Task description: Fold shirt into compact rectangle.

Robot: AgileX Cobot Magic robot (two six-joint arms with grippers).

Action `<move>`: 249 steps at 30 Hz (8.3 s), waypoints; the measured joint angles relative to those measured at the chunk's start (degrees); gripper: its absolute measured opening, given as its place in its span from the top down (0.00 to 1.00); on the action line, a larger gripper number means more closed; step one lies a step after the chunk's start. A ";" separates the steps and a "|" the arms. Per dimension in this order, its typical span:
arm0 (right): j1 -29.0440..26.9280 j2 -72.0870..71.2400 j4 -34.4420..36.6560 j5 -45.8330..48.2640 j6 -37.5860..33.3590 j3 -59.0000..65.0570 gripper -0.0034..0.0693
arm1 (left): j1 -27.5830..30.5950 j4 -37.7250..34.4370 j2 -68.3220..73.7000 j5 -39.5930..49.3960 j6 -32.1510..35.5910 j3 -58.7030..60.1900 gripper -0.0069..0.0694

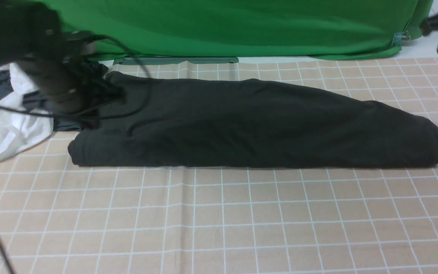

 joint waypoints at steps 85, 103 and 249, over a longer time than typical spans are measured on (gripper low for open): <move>-6.89 -16.68 4.22 -2.44 -3.93 45.17 0.87 | 9.90 -13.81 -12.40 9.11 18.18 19.84 0.79; -6.94 -16.78 2.99 -8.58 0.53 48.65 0.08 | 9.90 -9.89 -12.97 6.24 17.41 23.88 0.24; 16.00 -62.61 6.39 -18.97 -2.49 40.00 0.90 | 2.54 -22.59 -58.92 -3.43 21.50 29.88 0.89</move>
